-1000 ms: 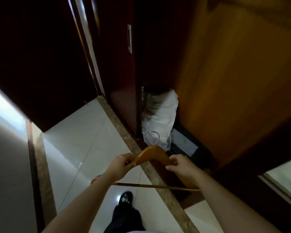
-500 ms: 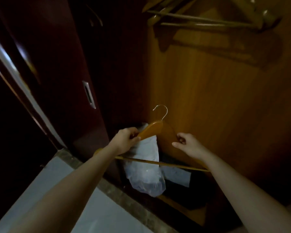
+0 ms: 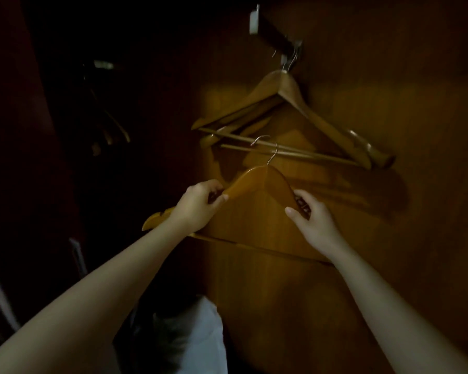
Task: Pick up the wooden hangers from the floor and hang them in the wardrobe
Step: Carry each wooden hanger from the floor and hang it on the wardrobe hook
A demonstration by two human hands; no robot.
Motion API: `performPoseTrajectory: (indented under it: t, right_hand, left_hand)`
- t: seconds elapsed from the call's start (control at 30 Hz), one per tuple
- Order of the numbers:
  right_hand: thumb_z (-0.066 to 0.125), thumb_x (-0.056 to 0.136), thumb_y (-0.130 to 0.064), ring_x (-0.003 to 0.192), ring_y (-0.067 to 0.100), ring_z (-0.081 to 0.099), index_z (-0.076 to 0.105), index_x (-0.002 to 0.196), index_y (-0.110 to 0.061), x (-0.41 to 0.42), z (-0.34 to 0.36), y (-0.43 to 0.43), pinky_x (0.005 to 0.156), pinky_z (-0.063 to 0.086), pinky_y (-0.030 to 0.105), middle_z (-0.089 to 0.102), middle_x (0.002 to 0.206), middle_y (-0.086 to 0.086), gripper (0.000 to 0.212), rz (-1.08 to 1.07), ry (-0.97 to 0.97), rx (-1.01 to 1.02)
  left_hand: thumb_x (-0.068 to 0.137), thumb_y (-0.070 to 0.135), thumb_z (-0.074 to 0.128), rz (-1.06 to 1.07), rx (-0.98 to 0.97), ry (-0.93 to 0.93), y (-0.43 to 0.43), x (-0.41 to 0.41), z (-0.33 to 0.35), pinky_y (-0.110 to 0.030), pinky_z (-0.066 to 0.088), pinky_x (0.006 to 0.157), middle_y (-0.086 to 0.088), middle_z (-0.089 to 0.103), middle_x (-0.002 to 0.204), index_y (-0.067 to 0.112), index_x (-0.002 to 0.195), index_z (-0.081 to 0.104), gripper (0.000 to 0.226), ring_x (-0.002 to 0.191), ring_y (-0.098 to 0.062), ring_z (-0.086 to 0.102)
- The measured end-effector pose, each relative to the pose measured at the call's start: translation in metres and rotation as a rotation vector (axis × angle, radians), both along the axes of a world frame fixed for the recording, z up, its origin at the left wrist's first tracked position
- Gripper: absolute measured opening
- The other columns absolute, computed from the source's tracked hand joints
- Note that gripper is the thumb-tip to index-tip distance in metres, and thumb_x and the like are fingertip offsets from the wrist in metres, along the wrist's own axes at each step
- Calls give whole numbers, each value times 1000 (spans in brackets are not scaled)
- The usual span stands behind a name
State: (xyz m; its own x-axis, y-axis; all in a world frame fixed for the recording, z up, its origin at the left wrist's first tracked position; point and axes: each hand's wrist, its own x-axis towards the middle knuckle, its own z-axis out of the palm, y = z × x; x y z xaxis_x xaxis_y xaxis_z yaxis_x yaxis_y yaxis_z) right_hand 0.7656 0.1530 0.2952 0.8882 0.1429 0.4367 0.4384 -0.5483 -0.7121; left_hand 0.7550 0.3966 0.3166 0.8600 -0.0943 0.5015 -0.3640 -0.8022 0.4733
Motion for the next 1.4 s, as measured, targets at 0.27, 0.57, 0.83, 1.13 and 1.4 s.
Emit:
performPoseTrajectory:
  t: [0.27, 0.57, 0.83, 1.13, 1.4]
  right_hand:
    - [56, 92, -20, 115, 6, 43, 41, 140, -26, 32, 66, -26, 94, 38, 26, 48, 136, 1, 51, -121, -336, 25]
    - [51, 95, -24, 126, 23, 44, 34, 143, -29, 53, 150, -26, 99, 39, 36, 46, 137, 3, 52, -283, -496, -21]
    - [49, 95, -33, 125, 29, 46, 30, 143, -36, 81, 188, -11, 102, 39, 49, 50, 134, 0, 52, -469, -472, -172]
    - [46, 95, -36, 121, 25, 50, 27, 145, -36, 98, 183, 2, 95, 42, 41, 50, 133, -1, 53, -542, -458, -272]
    - [44, 96, -37, 120, 23, 50, 21, 147, -35, 100, 178, 19, 86, 45, 36, 49, 134, -2, 56, -578, -485, -392]
  left_hand:
    - [92, 27, 55, -13, 44, -348, -34, 53, 74, -16, 46, 76, 7, 56, 105, 18, 112, 56, 22, 93, -7, 53]
    - [90, 24, 57, -45, 68, -554, -45, 100, 156, -20, 44, 81, 4, 54, 111, 19, 117, 53, 27, 100, -9, 52]
    - [91, 25, 56, -49, 103, -501, -38, 151, 178, -32, 49, 86, -3, 52, 116, 18, 124, 48, 34, 103, -16, 52]
    - [95, 27, 47, -169, 87, -250, -29, 179, 175, -33, 55, 79, -2, 58, 108, 20, 120, 41, 26, 92, -15, 59]
    - [97, 30, 43, -157, 80, -179, -18, 187, 160, -40, 58, 73, -2, 60, 101, 20, 126, 34, 32, 85, -18, 65]
